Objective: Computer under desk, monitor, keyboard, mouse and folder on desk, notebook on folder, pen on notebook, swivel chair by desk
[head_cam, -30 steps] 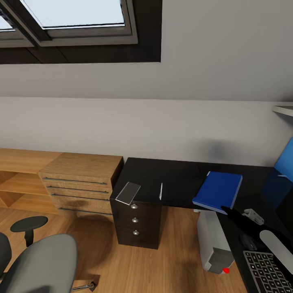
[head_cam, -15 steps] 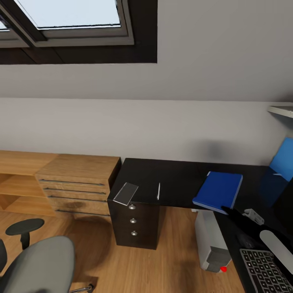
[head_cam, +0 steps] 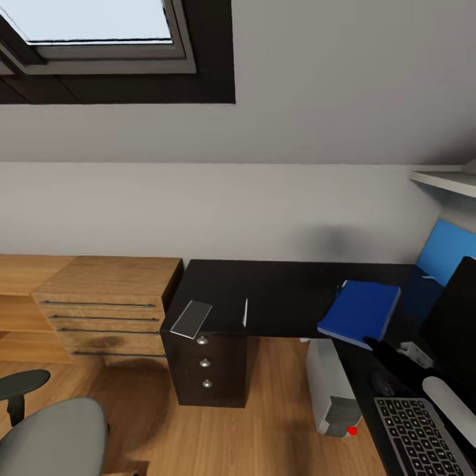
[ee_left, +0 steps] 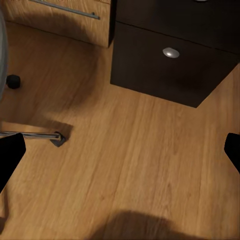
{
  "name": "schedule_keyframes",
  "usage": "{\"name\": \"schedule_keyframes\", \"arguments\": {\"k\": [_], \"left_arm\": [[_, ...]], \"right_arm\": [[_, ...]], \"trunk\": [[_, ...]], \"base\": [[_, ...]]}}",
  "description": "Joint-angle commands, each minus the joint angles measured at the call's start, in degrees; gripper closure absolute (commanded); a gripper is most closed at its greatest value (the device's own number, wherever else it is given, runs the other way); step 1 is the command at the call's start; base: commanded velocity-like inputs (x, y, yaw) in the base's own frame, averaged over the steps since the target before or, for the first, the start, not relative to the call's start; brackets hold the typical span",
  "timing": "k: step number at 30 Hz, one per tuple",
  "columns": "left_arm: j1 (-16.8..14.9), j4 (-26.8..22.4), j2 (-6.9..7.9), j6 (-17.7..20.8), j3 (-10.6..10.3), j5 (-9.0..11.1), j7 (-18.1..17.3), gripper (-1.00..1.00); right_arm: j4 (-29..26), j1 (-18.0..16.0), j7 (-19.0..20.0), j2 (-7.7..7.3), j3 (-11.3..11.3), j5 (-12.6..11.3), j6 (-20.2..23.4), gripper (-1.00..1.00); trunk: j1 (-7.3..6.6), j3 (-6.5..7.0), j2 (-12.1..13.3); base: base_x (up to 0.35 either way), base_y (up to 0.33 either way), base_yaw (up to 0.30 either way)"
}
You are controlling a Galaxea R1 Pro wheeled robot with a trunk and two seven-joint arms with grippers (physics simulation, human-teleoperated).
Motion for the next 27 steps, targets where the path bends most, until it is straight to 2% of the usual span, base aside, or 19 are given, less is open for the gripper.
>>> {"name": "schedule_keyframes", "arguments": {"k": [1, 4, 8, 27], "left_arm": [[-0.1, 0.1, -0.01, -0.2, -0.2, 0.6, -0.5, -1.00], [-0.1, 0.1, -0.02, -0.2, -0.2, 0.6, -0.5, -1.00], [-0.1, 0.1, -0.02, -0.2, -0.2, 0.6, -0.6, -1.00], [-0.1, 0.1, -0.04, -0.2, -0.2, 0.6, -0.7, -1.00]], "right_arm": [[0.6, -0.1, -0.5, -0.06, 0.2, -0.5, -1.4, 1.00], [2.4, -0.1, -0.5, -0.04, 0.3, -0.5, -4.0, 1.00], [3.3, -0.1, -0.5, 0.16, 0.4, -0.5, -5.3, 1.00], [3.8, -0.1, -0.3, 0.48, 0.2, -0.6, -5.5, 1.00]], "trunk": [[0.03, -0.10, -0.1], [0.03, -0.10, -0.1], [0.03, -0.10, -0.1], [0.03, -0.10, -0.1]], "base": [[0.033, 0.000, -0.006], [0.016, 0.000, -0.003], [0.005, 0.000, -0.001], [0.000, 0.000, 0.000]]}}
